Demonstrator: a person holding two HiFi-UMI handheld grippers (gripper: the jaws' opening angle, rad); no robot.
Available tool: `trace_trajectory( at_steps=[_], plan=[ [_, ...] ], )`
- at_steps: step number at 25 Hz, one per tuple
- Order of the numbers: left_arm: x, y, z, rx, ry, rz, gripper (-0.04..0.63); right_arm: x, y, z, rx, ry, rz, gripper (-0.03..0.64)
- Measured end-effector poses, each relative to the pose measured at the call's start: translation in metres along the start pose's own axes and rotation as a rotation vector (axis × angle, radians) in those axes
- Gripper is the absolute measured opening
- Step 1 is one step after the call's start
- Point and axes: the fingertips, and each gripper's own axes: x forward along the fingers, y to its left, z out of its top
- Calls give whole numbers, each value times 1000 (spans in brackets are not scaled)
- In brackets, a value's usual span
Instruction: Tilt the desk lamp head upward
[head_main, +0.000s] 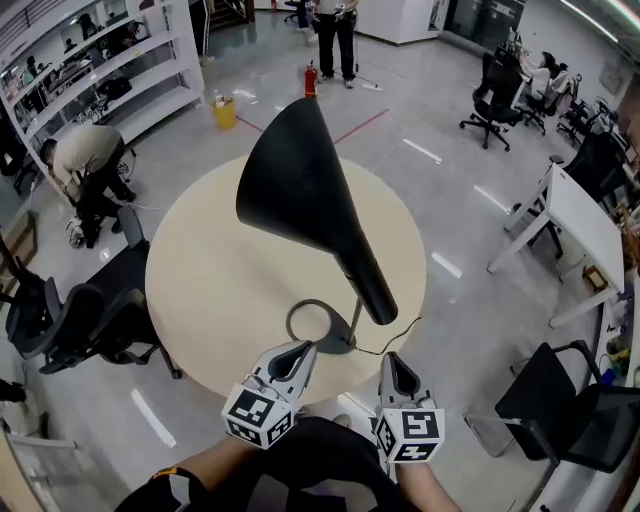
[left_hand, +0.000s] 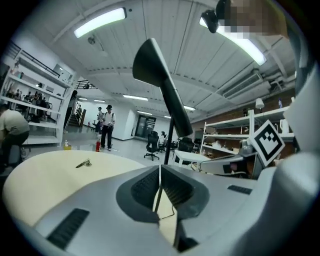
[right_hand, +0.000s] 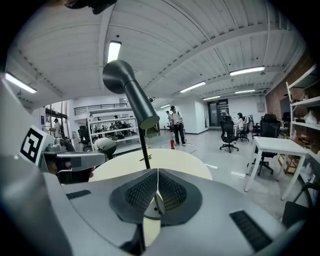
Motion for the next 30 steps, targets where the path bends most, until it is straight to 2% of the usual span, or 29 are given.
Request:
trace_trajectory(
  at_steps=[6,10,15,22,30],
  plan=[
    [13,-45,-33,113,86,-38,48,-8,11,-40,14,67,88,17],
    [16,-64,-50,132,126,-31,46,-14,7,-53,13,76,126,17],
    [14,-74,-74,120,172,36,46,-19,-9,-68,15,86,152,17],
    [26,-89,-106,89,167,137,46,-16,-23,-101,-33,111,226,17],
    [8,-111,-103,125,129,123,46,-32,-17,-100,-44,73,230,17]
  ],
)
